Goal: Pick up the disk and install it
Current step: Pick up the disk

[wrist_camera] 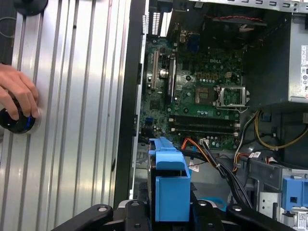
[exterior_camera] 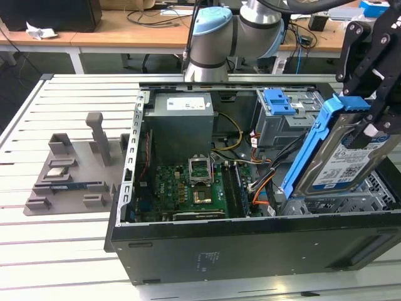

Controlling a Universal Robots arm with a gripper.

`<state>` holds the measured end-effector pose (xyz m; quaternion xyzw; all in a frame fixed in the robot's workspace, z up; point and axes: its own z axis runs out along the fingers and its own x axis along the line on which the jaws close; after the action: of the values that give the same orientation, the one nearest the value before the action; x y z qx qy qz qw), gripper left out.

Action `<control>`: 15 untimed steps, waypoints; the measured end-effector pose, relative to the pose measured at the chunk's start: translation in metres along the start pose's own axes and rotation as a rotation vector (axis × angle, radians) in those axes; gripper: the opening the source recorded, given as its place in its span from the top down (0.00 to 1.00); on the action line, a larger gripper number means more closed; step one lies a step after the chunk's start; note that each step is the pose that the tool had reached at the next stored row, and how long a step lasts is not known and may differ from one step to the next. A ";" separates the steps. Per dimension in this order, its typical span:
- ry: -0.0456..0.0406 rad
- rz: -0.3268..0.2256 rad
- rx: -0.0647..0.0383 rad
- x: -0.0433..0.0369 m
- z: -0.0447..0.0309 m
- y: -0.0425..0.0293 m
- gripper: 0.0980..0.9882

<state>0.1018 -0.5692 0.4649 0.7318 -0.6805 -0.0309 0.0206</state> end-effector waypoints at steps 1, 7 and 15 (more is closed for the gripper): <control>0.0001 0.000 0.000 0.0001 -0.0001 -0.0011 0.70; 0.0000 0.000 0.000 0.0008 -0.0007 -0.0106 0.70; -0.0005 0.008 0.000 0.0014 -0.0021 -0.0296 0.70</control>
<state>0.1314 -0.5684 0.4648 0.7289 -0.6836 -0.0310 0.0205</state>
